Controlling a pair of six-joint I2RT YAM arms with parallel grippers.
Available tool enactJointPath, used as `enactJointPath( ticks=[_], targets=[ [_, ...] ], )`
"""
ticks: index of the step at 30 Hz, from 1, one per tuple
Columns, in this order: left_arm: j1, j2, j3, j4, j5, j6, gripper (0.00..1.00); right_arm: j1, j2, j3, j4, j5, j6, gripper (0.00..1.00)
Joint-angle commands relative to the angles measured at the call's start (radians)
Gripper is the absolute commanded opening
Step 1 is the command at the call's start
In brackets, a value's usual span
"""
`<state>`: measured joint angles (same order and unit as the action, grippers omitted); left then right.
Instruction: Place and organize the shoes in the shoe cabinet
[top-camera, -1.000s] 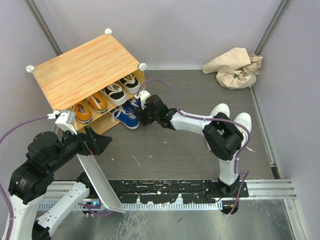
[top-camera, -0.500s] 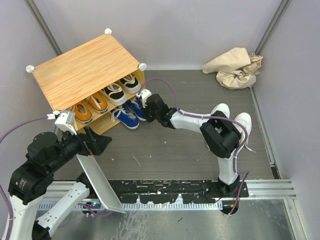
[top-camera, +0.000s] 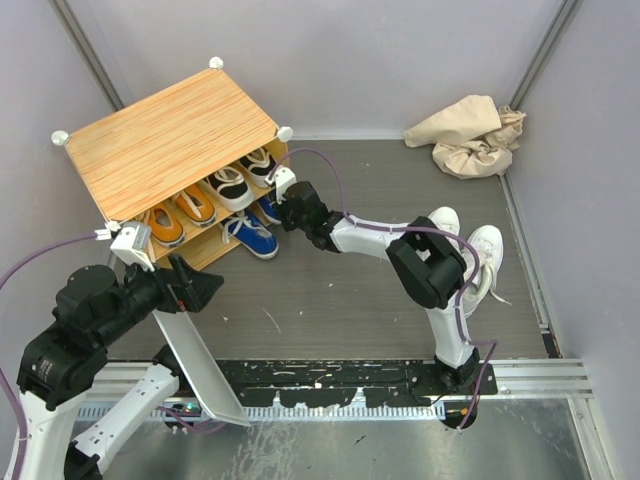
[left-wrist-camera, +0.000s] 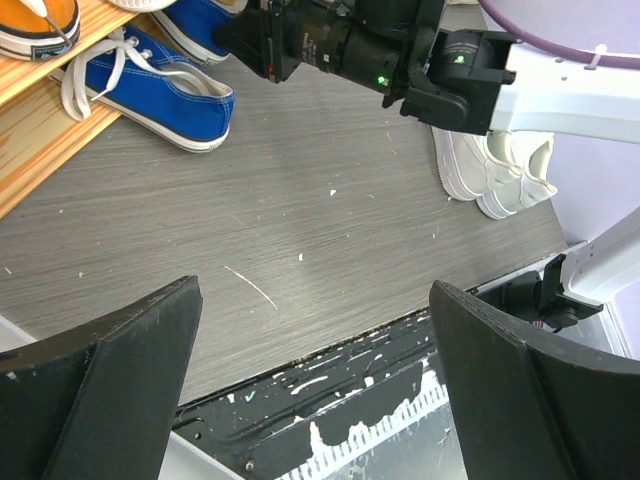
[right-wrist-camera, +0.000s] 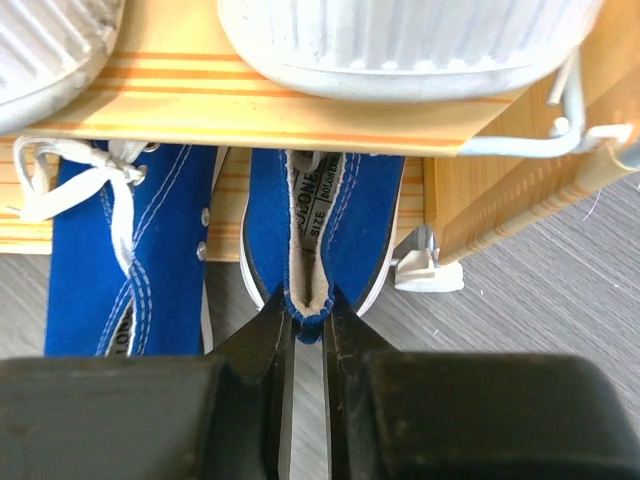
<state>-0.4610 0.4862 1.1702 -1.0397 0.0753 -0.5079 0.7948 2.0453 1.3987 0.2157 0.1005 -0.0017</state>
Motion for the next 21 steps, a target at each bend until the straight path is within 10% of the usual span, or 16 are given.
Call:
enactJointPath(
  ticks=[1,21],
  targets=[
    [0.0,-0.003,-0.002,-0.01,-0.021,0.01,0.98,-0.004,0.01,0.025,0.27,0.08,-0.065,0.03],
    [0.001,0.035,-0.027,0.016,-0.008,0.021,0.98,-0.005,0.108,0.148,0.294,0.191,-0.057,0.13]
  ],
)
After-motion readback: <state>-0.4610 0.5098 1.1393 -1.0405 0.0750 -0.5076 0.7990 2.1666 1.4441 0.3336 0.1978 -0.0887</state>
